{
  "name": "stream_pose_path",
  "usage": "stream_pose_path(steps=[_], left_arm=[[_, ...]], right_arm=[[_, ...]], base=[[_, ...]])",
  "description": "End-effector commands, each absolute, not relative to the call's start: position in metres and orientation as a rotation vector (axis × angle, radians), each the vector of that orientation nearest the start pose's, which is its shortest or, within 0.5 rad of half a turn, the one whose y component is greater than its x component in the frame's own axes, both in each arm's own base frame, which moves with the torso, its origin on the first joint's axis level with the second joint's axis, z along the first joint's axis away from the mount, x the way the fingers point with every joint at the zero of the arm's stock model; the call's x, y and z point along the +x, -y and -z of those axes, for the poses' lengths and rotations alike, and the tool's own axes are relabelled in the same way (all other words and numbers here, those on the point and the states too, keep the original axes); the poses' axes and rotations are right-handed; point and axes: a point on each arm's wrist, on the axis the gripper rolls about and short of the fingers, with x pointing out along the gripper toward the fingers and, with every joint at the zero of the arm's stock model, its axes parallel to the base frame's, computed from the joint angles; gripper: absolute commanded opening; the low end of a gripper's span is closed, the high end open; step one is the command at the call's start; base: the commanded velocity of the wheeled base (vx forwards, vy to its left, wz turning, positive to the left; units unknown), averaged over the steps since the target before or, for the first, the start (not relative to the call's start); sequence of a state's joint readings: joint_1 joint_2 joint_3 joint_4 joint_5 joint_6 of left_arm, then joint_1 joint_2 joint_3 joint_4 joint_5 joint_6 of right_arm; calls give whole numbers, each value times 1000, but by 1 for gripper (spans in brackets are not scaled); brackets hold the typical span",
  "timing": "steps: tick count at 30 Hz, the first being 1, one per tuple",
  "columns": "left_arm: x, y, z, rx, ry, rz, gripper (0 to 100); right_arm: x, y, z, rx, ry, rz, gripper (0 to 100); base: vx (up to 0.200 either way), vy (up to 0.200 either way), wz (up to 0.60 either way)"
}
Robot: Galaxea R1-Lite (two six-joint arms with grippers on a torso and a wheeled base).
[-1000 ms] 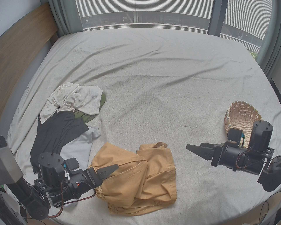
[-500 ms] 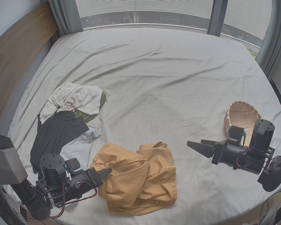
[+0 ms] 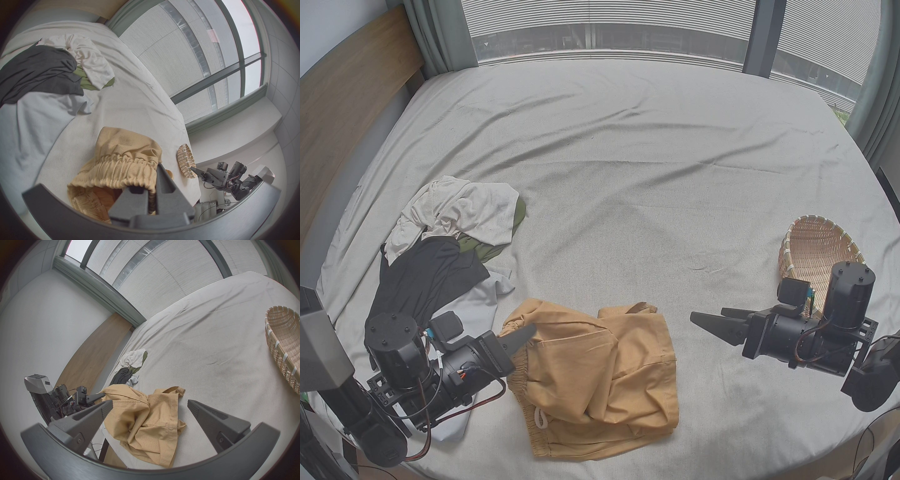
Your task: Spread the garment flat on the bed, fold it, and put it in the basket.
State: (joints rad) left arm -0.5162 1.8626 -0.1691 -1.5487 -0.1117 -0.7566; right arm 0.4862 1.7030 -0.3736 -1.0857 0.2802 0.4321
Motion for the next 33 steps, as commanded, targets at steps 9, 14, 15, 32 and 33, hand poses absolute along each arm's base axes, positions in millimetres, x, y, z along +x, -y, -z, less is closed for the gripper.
stream_pose_path(steps=[9, 14, 15, 32, 33], left_arm=[[208, 101, -99, -697, -347, 569, 0], [218, 91, -105, -699, -310, 584, 0], [218, 91, -105, -699, -310, 584, 0], [229, 65, -105, -682, -306, 611, 0], [230, 63, -105, -683, -306, 605, 0]], right_arm=[[235, -130, -92, 382, -432, -686, 100], [235, -131, -95, 402, -405, -693, 100], [235, -131, -95, 402, -405, -693, 100], [238, -134, -57, 434, -561, -699, 100], [240, -135, -55, 436, -559, -701, 100]], base=[[0, 0, 0], [0, 0, 0], [0, 0, 0], [0, 0, 0], [0, 0, 0]])
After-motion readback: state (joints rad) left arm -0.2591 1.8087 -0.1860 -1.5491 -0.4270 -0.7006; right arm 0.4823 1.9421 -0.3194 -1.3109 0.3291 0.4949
